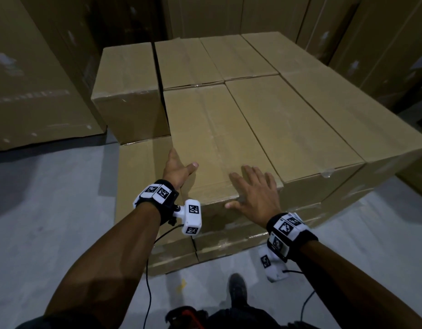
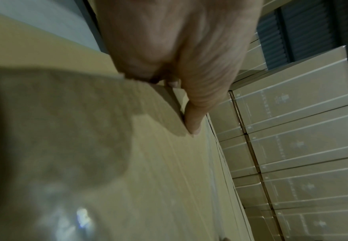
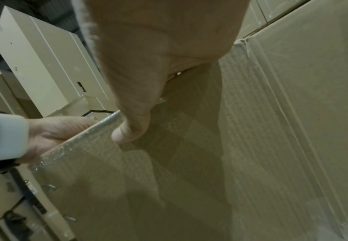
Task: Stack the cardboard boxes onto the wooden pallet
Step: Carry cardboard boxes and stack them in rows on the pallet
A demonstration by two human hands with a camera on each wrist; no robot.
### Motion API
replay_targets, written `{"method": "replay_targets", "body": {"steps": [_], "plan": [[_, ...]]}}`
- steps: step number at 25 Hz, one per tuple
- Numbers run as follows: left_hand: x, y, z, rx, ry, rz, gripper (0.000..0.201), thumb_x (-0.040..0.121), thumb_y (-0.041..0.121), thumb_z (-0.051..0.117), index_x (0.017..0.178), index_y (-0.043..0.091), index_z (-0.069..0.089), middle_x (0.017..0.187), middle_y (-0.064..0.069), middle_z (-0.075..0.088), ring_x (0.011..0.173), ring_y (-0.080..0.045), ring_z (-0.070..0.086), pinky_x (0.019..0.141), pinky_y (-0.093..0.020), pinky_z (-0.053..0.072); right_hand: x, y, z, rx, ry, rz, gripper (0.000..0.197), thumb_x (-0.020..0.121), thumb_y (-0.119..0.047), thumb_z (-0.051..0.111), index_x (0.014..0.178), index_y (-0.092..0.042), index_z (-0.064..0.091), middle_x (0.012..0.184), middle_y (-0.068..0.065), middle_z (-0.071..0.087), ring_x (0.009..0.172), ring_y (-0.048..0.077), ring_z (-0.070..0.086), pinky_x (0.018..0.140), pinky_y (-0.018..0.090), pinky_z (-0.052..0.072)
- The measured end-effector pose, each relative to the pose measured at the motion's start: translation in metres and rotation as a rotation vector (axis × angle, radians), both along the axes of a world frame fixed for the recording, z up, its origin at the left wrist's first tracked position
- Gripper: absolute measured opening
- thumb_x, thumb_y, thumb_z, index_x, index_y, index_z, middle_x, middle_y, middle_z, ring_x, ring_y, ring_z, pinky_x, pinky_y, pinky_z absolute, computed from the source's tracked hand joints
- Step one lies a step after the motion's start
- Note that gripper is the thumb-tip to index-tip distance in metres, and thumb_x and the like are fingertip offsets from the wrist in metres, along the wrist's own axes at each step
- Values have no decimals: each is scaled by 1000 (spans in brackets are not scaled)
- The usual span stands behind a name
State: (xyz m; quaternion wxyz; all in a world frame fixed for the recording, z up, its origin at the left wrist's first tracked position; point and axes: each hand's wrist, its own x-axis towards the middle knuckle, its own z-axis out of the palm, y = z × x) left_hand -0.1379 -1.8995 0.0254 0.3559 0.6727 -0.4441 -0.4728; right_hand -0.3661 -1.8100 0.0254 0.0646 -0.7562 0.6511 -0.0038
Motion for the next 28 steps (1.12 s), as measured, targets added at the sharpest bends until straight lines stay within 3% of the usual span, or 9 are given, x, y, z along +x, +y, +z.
{"method": "replay_targets", "body": {"steps": [3,8,13,15,17,20,23,25,28], "plan": [[-1,-4,-3,-14,-25,-1,97,89,19,74,158,13,7,163,-7,21,148,-23,24,120,-35,24,-2,-3,0,2,2,8,92,81,-84,43,156,-39,14,167,4,5,153,28,3,121,51,-1],[0,8,3,-51,-97,-47,92,89,23,73,158,11,12,163,-9,22,148,-24,24,119,-33,24,-2,0,-3,-25,19,4,91,83,-83,40,157,-35,15,167,5,6,153,28,4,121,51,-1],[-6,56,16,-104,-340,-185,64,95,30,63,150,12,34,153,-15,34,136,-31,40,102,-28,34,-8,20,-7,-98,-28,-53,71,94,-62,49,153,-33,23,166,8,13,152,30,11,121,52,3],[-10,83,18,-123,-411,-253,54,100,35,55,146,14,38,155,-17,26,135,-34,40,100,-29,35,-15,33,-9,-112,-58,-117,66,96,-54,51,153,-32,24,166,9,14,152,31,10,121,52,5],[-11,107,13,-159,-459,-309,49,103,40,46,146,16,39,162,-17,13,143,-35,31,108,-34,32,-23,47,-13,-117,-88,-187,68,96,-45,57,153,-31,23,166,11,11,153,32,9,122,54,9],[-10,137,-2,-203,-533,-346,53,104,44,38,152,23,30,165,-14,3,149,-35,20,116,-42,26,-33,65,-20,-108,-167,-283,80,92,-33,66,155,-30,19,166,12,7,152,35,12,122,55,18],[-11,161,-15,-266,-661,-347,57,103,36,45,154,24,24,165,-13,3,144,-39,28,111,-48,36,-39,74,-28,-49,-257,-341,82,93,-30,66,157,-28,15,166,12,6,151,35,14,121,53,21],[-15,174,-24,-317,-755,-326,65,99,26,52,155,23,20,164,-16,5,139,-41,36,105,-49,44,-44,78,-34,2,-323,-373,79,94,-30,64,157,-26,17,164,13,13,149,35,22,120,53,26],[-24,191,-35,-310,-822,-278,79,94,18,60,157,20,13,164,-17,6,141,-39,34,108,-48,44,-53,81,-45,32,-428,-390,72,95,-27,63,155,-18,25,152,18,34,137,37,38,113,51,37]]}}
